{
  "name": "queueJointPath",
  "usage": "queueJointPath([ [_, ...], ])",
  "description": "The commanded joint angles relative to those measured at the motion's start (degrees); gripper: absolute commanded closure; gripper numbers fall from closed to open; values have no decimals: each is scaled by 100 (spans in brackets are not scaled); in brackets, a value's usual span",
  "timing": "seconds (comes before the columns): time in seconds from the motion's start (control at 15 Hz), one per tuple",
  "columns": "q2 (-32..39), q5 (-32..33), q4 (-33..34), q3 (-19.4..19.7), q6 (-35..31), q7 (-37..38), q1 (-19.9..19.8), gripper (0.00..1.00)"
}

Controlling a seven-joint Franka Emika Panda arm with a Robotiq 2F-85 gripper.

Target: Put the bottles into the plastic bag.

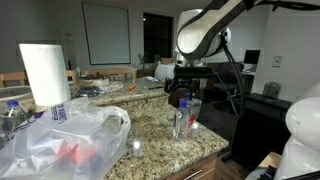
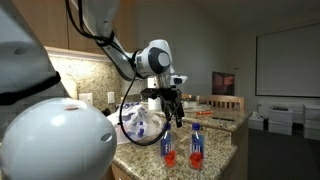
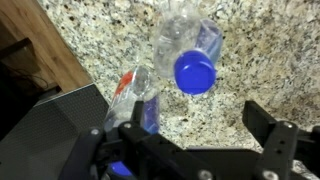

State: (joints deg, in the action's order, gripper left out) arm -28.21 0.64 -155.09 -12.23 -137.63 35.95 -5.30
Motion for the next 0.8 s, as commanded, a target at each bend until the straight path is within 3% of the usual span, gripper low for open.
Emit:
queueJointPath([
  [0.0,321,-340,199,230,-28,-268,306,3],
  [0.13,437,-512,249,345,42,-382,422,9],
  [0.2,471,-561,267,382,98,-412,445,28],
  [0.73,421,-401,353,444,469,-271,350,78],
])
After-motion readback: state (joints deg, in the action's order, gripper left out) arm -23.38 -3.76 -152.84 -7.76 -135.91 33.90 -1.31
